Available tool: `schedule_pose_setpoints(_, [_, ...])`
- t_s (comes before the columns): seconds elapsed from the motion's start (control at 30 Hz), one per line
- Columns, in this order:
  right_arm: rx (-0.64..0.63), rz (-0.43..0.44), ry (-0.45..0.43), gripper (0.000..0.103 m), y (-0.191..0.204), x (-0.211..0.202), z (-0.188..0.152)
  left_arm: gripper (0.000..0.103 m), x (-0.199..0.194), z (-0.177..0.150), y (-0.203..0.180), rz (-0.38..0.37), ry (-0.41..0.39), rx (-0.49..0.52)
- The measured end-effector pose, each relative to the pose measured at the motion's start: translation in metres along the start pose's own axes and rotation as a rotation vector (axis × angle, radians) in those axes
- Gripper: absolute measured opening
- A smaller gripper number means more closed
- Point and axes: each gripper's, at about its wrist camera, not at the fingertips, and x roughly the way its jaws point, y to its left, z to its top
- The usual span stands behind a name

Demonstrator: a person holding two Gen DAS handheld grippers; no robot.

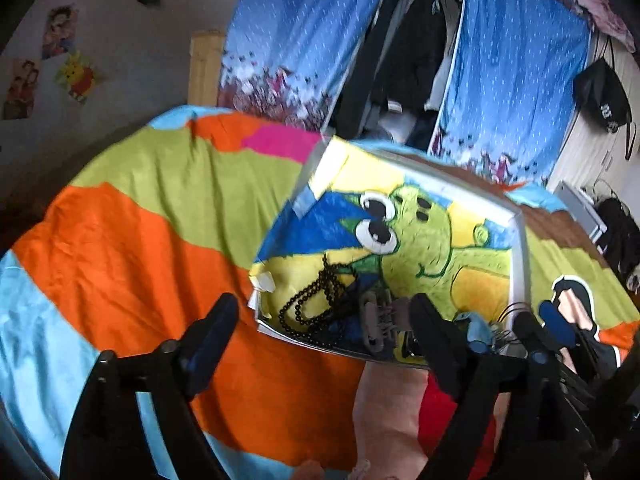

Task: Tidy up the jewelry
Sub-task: 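Open both tools over the tray and withdraw them toward the red bracelet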

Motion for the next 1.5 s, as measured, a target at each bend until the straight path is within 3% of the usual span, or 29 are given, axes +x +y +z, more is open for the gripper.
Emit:
schedule_pose_setpoints(0.13, [0.001, 0.005, -0.070, 0.086, 0.003, -0.032, 0.010, 0.097, -0.036, -0.006, -0.004, 0.016, -0.100, 0.003])
schedule_pose_setpoints(0.3, [0.016, 0.001, -0.150, 0.103, 0.009, -0.071, 0.012, 0.101, -0.075, -0.018, -0.010, 0.042, -0.173, 0.028])
schedule_pose_setpoints(0.67, [-0.005, -0.018, -0.243, 0.103, 0.023, -0.154, -0.021, 0.101, -0.136, -0.067, -0.013, 0.026, -0.212, 0.074])
schedule_pose_setpoints(1.0, [-0.013, -0.050, -0.142, 0.103, 0.047, -0.185, -0.058, 0.101, -0.178, -0.131, -0.005, 0.033, -0.201, 0.121])
schedule_pose_setpoints(1.2, [-0.013, -0.116, 0.000, 0.103, 0.060, -0.189, -0.084, 0.101, -0.184, -0.172, 0.001, 0.012, -0.094, 0.175])
schedule_pose_setpoints(1.3, [-0.008, -0.129, 0.026, 0.103, 0.064, -0.193, -0.093, 0.101, -0.181, -0.191, 0.002, 0.048, -0.064, 0.207])
schedule_pose_setpoints(1.5, [0.001, -0.166, 0.127, 0.103, 0.062, -0.180, -0.100, 0.101, -0.169, -0.198, 0.004, 0.085, -0.001, 0.197])
